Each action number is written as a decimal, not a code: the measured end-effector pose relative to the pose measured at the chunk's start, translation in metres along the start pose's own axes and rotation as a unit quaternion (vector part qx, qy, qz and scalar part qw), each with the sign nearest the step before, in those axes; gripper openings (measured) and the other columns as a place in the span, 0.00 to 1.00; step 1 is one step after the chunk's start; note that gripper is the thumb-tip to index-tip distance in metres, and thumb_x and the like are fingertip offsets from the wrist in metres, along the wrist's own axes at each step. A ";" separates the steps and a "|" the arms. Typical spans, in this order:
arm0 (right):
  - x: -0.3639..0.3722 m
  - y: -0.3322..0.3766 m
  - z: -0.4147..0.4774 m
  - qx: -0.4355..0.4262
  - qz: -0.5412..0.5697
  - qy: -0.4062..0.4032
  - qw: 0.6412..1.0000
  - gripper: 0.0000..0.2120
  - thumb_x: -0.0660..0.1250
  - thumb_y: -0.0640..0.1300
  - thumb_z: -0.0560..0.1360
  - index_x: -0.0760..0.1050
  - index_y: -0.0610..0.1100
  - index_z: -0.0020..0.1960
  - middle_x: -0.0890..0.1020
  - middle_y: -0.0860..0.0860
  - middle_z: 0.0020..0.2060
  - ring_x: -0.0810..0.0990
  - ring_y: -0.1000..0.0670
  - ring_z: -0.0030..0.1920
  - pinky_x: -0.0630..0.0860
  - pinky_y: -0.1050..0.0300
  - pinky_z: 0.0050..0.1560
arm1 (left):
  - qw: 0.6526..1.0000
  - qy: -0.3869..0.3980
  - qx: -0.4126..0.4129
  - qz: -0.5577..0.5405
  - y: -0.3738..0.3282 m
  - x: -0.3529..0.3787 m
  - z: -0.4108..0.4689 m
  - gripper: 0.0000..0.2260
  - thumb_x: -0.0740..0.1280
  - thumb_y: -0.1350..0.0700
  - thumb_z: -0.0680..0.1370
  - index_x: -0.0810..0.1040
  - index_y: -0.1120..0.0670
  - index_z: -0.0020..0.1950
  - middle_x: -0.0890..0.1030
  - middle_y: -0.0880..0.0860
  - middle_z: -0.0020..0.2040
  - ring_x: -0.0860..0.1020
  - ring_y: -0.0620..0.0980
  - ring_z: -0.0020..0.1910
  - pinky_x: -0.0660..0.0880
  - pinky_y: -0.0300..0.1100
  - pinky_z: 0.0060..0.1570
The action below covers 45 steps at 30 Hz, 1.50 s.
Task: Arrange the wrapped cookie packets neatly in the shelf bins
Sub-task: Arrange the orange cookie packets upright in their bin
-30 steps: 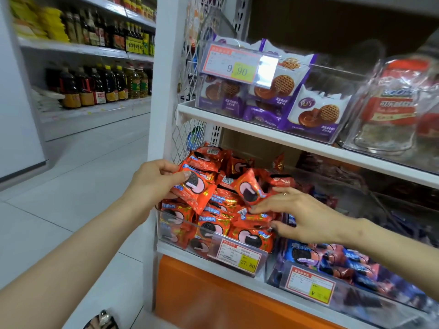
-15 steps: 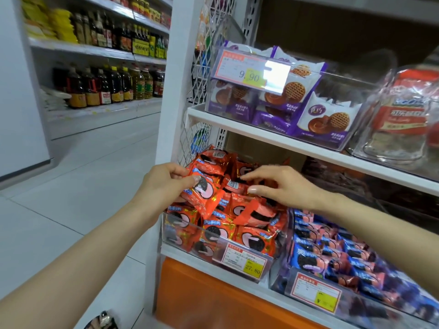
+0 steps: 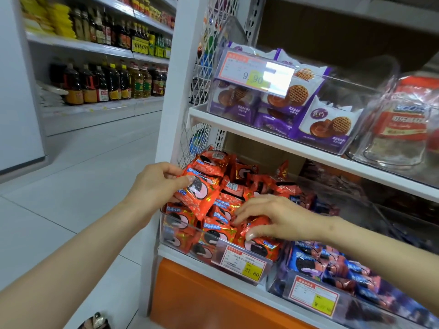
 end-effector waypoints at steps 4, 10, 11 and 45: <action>-0.039 -0.010 0.015 0.038 0.130 -0.047 0.990 0.25 0.59 0.62 0.74 0.78 0.47 0.60 0.80 0.56 0.56 0.76 0.63 0.56 0.69 0.70 0.58 | 1.000 -0.004 -0.001 0.004 0.000 -0.002 -0.001 0.04 0.71 0.58 0.73 0.77 0.55 0.44 0.79 0.55 0.40 0.79 0.50 0.37 0.78 0.40 0.38; -0.063 -0.104 0.072 0.194 0.133 -0.123 0.964 0.11 0.65 0.36 0.76 0.74 0.34 0.58 0.78 0.40 0.57 0.75 0.50 0.54 0.69 0.70 0.48 | 1.000 -0.003 -0.009 0.007 0.002 -0.002 0.000 0.05 0.72 0.58 0.73 0.77 0.56 0.44 0.79 0.56 0.42 0.80 0.50 0.38 0.76 0.39 0.36; -0.060 -0.115 0.080 0.212 0.118 -0.119 0.963 0.11 0.66 0.34 0.75 0.74 0.33 0.57 0.78 0.38 0.56 0.76 0.47 0.54 0.69 0.66 0.48 | 1.000 -0.003 -0.010 0.007 0.003 -0.002 0.001 0.05 0.72 0.58 0.73 0.77 0.56 0.44 0.79 0.56 0.42 0.79 0.50 0.38 0.76 0.39 0.36; -0.067 -0.053 0.052 0.146 0.267 -0.275 0.912 0.07 0.67 0.42 0.76 0.71 0.48 0.53 0.79 0.51 0.47 0.77 0.54 0.48 0.71 0.67 0.51 | 0.991 0.000 -0.026 0.132 0.011 -0.017 -0.004 0.05 0.72 0.54 0.72 0.80 0.55 0.43 0.82 0.55 0.42 0.79 0.50 0.39 0.77 0.44 0.44</action>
Point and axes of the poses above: each hand's wrist, its own z-axis towards the middle knuckle, its own x-axis out of the palm, y = z × x, the point moved 10 cm from there along z, towards the middle knuckle
